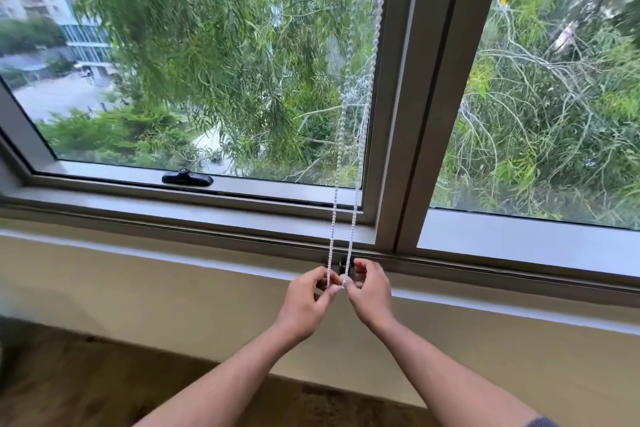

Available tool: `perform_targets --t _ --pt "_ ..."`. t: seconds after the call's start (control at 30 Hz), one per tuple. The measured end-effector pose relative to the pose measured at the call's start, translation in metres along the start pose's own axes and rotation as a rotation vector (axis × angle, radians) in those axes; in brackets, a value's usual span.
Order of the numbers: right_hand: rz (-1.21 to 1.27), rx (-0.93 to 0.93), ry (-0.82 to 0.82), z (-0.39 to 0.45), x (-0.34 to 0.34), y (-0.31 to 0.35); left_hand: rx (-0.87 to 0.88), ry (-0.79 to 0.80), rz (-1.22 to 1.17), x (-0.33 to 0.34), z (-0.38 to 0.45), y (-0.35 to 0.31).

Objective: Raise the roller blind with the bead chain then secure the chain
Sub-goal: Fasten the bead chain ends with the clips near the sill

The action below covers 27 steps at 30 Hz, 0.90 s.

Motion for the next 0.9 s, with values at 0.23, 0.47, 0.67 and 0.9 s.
perform_targets --t 0.23,0.47,0.67,0.9 --pt "-0.161 0.054 -0.055 0.010 0.012 -0.009 0.051 -0.061 0.017 -0.004 -0.002 -0.001" --pt "-0.187 0.040 -0.137 0.014 0.011 -0.008 0.030 -0.209 -0.034 -0.008 -0.002 -0.010" --pt "-0.058 -0.086 -0.043 -0.006 -0.007 -0.006 0.072 -0.234 0.011 -0.006 -0.003 -0.025" --pt "-0.008 -0.183 0.071 -0.039 -0.036 -0.005 -0.023 -0.264 -0.092 0.011 -0.002 -0.030"
Point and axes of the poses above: each hand's wrist, its own z-axis towards the middle knuckle, its own x-axis out of the palm, y = z × x, the point moved 6 cm from there along z, towards the middle knuckle, and after that the axes turned 9 degrees about z, right-handed, at the moved point
